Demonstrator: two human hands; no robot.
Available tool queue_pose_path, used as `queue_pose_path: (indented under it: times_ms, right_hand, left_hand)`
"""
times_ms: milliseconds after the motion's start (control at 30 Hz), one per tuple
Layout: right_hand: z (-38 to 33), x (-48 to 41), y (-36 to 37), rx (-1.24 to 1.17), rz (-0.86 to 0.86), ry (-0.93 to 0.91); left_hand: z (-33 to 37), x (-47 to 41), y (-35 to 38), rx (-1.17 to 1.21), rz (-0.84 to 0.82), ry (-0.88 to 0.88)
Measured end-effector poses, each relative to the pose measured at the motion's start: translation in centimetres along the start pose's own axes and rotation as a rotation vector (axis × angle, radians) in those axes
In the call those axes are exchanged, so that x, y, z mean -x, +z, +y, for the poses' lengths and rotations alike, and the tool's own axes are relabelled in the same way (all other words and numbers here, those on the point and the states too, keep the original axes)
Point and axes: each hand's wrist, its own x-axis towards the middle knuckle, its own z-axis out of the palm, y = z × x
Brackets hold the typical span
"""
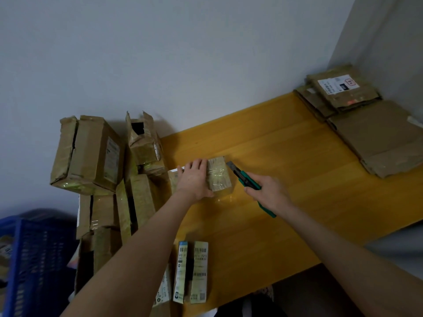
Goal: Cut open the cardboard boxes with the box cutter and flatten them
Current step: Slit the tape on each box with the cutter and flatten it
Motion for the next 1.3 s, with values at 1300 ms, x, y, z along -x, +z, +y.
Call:
queue_pose_path:
  times_ms: [1300]
  right_hand:
    - [-5.4,-0.2,3.6,-0.678,0.067,0.426]
  left_hand:
    - [1.2,0.3,0.2,0.383,-0.065,-0.359]
